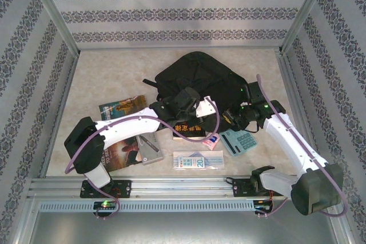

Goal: Pack the student bag

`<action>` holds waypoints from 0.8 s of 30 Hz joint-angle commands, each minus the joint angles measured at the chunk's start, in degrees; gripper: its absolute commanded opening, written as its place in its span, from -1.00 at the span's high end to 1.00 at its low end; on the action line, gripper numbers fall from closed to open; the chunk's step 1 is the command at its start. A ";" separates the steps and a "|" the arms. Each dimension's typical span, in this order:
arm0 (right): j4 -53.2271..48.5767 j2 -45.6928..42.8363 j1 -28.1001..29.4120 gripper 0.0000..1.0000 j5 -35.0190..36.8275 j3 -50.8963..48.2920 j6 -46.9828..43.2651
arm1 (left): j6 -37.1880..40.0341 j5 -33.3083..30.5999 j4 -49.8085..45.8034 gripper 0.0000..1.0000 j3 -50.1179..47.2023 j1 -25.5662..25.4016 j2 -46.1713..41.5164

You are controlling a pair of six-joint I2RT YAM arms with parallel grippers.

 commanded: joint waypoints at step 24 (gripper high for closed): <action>-8.31 0.16 -0.76 1.00 6.22 0.68 -5.78 | 1.79 -11.59 3.45 1.00 -9.48 14.34 -10.60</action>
